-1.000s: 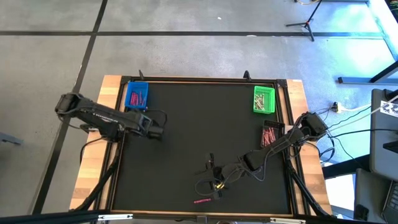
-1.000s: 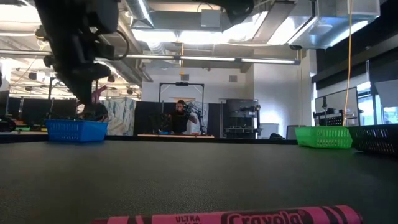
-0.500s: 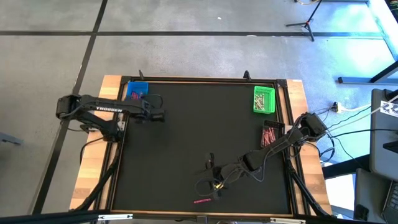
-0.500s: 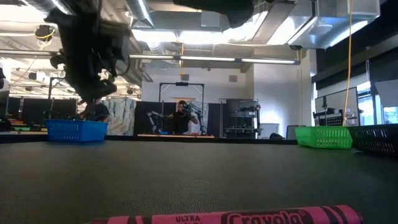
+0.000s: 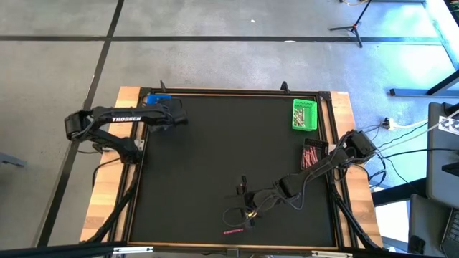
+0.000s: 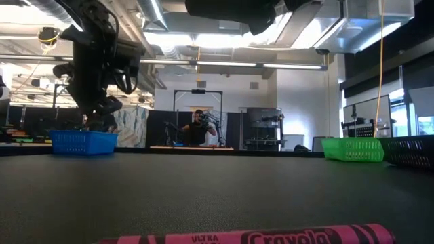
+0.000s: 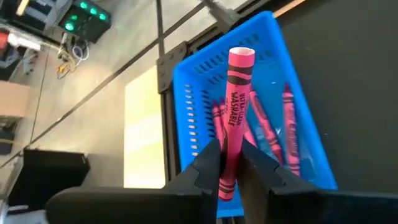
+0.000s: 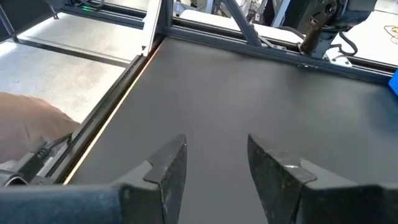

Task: Sort crayons
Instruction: Put the red crayon into the blue bin

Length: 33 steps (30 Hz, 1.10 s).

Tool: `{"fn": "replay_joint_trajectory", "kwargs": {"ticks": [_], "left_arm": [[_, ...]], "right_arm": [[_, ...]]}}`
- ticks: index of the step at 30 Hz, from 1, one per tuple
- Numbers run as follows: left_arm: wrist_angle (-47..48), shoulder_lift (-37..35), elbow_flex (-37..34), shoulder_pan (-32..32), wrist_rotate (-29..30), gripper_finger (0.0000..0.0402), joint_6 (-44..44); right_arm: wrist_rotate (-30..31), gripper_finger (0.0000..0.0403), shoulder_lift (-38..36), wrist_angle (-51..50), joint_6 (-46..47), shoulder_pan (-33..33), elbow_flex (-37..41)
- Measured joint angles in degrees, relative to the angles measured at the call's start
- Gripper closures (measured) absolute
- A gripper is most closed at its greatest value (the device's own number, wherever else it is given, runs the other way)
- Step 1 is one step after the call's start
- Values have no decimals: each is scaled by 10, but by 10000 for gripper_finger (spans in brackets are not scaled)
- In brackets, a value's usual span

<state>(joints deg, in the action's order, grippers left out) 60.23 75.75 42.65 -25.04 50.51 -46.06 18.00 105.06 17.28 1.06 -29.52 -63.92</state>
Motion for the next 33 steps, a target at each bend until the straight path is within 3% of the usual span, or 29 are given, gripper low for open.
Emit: {"fn": "replay_joint_trajectory", "kwargs": {"ticks": [8,13,18,24,33], "left_arm": [[8,0,0,-29,-31,292,31],[8,-10,0,9,-37,272,36],[5,-34,4,95,-63,271,43],[-30,-43,24,230,-157,270,52],[-326,-25,27,432,-290,270,155]], "right_arm": [[0,233,0,-13,0,0,0],[0,233,0,-12,0,0,0],[0,233,0,-12,0,0,0],[0,233,0,-7,16,0,0],[-1,233,0,-3,45,-1,0]]}}
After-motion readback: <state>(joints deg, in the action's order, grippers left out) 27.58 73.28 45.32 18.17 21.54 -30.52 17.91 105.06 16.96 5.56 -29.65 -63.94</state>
